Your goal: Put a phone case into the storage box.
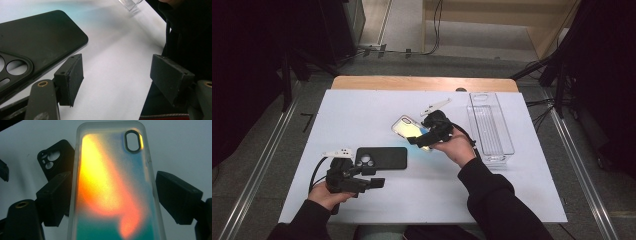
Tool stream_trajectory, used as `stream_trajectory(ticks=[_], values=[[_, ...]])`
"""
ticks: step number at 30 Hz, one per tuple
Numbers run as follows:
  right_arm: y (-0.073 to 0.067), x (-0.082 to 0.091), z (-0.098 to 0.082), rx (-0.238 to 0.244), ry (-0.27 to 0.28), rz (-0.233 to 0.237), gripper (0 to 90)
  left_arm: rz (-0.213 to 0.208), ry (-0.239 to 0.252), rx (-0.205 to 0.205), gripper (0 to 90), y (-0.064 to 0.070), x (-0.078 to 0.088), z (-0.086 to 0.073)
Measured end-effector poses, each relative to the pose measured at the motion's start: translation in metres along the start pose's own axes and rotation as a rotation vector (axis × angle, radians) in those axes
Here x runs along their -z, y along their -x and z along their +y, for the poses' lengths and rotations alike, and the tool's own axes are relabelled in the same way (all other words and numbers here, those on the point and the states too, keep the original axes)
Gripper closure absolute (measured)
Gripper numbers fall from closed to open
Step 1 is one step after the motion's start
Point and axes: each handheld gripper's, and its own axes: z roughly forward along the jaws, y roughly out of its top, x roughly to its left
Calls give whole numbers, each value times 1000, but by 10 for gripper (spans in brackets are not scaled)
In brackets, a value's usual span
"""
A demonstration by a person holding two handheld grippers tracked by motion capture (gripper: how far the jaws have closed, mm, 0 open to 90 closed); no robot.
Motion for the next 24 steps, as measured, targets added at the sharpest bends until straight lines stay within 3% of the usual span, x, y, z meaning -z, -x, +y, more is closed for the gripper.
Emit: stream_trajectory(ticks=[4,8,15,18,20,22,24], values=[[-2,12,-9,-10,-7,8,152,-12,16,-1,249,2,1,2],[-3,25,-19,-7,3,-3,152,-46,20,50,205,3,2,6],[-4,45,-39,-15,20,6,151,-5,50,15,202,10,2,10],[-5,52,-50,-33,29,7,151,2,45,29,203,11,0,11],[-6,55,-57,-46,34,6,151,38,42,20,204,13,-2,12],[-8,56,-65,-59,41,1,151,73,40,35,204,14,-5,14],[-12,55,-73,-76,42,-1,151,71,34,28,204,15,-7,15]])
